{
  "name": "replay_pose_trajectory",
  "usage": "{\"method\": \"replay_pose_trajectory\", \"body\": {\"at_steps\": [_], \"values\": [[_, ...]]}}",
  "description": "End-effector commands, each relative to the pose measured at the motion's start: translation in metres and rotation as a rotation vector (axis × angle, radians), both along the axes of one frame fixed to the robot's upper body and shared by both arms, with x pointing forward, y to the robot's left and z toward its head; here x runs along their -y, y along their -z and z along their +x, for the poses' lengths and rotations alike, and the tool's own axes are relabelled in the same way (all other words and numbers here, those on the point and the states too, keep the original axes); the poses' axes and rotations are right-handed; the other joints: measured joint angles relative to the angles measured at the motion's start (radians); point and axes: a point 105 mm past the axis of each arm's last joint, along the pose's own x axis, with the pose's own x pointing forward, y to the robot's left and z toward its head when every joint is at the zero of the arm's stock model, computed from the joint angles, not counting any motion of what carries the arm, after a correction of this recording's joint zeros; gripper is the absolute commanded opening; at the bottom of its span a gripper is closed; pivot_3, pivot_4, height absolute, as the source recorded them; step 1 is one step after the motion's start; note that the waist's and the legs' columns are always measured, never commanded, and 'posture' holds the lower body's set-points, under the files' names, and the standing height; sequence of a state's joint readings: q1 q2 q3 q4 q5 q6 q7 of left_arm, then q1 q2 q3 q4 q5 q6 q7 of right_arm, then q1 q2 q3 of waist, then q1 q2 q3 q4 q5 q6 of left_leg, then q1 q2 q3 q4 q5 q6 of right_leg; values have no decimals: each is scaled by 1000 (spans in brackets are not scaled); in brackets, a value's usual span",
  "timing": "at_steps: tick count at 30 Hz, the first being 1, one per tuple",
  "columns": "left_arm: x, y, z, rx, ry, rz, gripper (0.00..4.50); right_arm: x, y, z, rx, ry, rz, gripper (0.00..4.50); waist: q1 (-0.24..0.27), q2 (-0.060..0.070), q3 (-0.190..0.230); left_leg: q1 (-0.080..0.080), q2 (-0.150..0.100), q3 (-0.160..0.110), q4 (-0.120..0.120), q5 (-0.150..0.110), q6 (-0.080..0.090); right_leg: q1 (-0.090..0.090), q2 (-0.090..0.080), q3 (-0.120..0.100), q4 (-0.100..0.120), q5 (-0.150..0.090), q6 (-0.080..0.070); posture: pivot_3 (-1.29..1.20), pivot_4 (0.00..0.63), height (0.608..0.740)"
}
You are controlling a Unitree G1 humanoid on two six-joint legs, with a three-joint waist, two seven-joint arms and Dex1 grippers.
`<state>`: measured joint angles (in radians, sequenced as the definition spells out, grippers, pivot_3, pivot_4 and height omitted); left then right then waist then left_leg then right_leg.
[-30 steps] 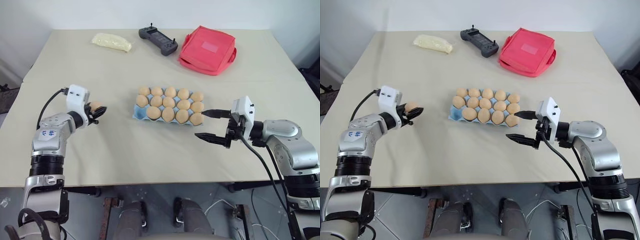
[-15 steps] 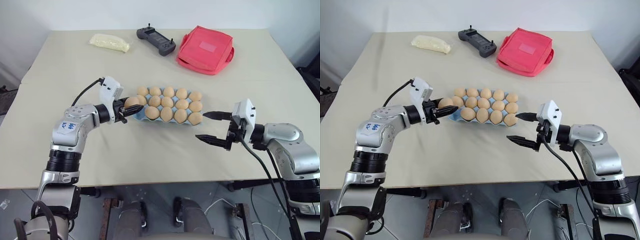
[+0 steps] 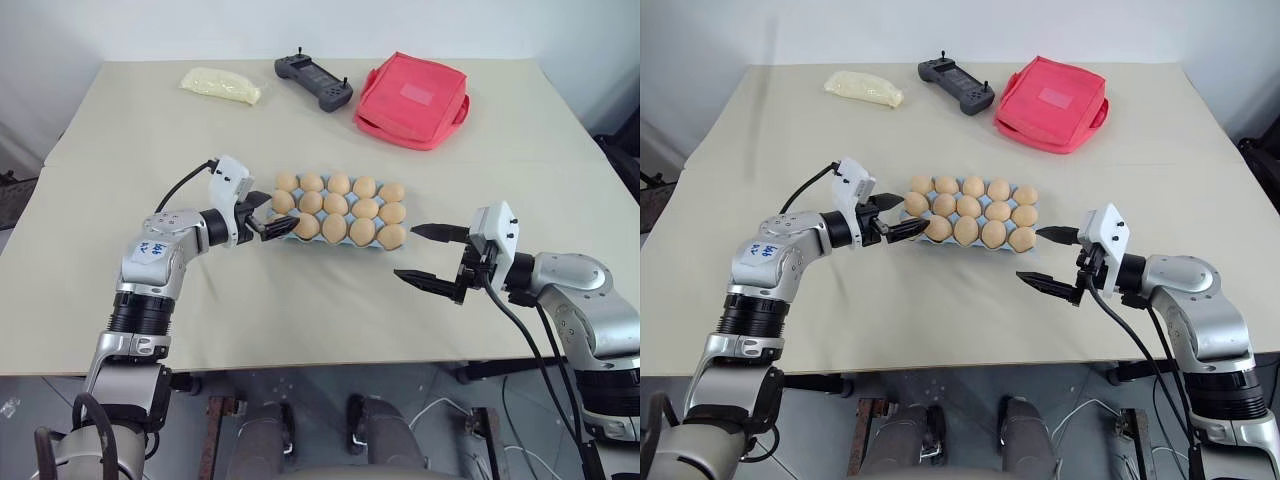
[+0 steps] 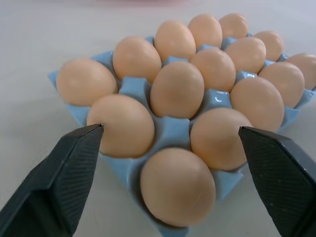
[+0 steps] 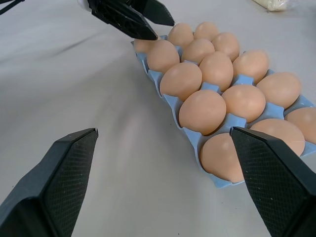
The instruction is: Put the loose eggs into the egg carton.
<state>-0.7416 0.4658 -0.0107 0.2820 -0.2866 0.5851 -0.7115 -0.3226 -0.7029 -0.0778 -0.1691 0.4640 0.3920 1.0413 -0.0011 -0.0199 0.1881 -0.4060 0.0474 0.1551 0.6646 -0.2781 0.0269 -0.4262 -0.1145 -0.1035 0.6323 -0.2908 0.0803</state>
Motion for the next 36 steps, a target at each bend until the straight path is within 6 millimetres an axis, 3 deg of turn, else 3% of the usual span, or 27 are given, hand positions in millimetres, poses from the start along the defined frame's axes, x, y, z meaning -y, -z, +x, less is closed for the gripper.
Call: {"method": "replay_pose_trajectory", "body": {"at_steps": [1, 6, 10, 15, 19, 26, 36], "values": [[-2, -18, 4, 68, -16, -16, 4480, 0, -12, -2, 50, -8, 13, 4500, -1, 0, 0, 0, 0, 0, 0, 0, 0, 0, 0, 0, 0, 0, 0, 0, 150, 740], [-14, -33, 0, 126, -39, -40, 4480, -2, -13, -2, 54, -11, 17, 4500, -1, 0, 0, 0, 0, 0, 0, 0, 0, 0, 0, 0, 0, 0, 0, 0, 150, 740], [-42, -54, -21, 243, -38, -53, 4480, 1, -14, -3, 54, -4, 13, 4500, -5, 0, 0, 0, 1, 0, 0, 0, 0, 0, -1, 0, 0, 0, 0, 0, 150, 740], [-82, -50, -47, 278, -53, -19, 4480, 1, -13, 0, 50, -6, 12, 4500, -8, 0, 0, 1, 2, 0, -1, 0, -1, 0, -1, 1, 0, 0, 0, 0, 150, 740], [-102, -42, -62, 276, -84, 20, 4480, 3, -12, 6, 45, -4, 15, 4500, -2, 0, 0, 1, 1, 0, 0, 0, 0, 0, -3, 1, 0, 0, -1, 0, 150, 740], [-123, -39, -73, 309, -151, -25, 4480, 9, -12, 14, 39, 5, 56, 4500, -3, 0, 0, 0, 2, -1, -1, -1, 1, 0, -5, 0, -3, 2, -2, 0, 150, 740], [-130, -36, -77, 336, -190, -51, 4480, 17, -15, 13, 46, 29, 75, 4500, -4, 0, 0, 0, 3, -1, -3, -1, 0, 0, -4, 0, -4, 2, -3, 0, 150, 740]]}}
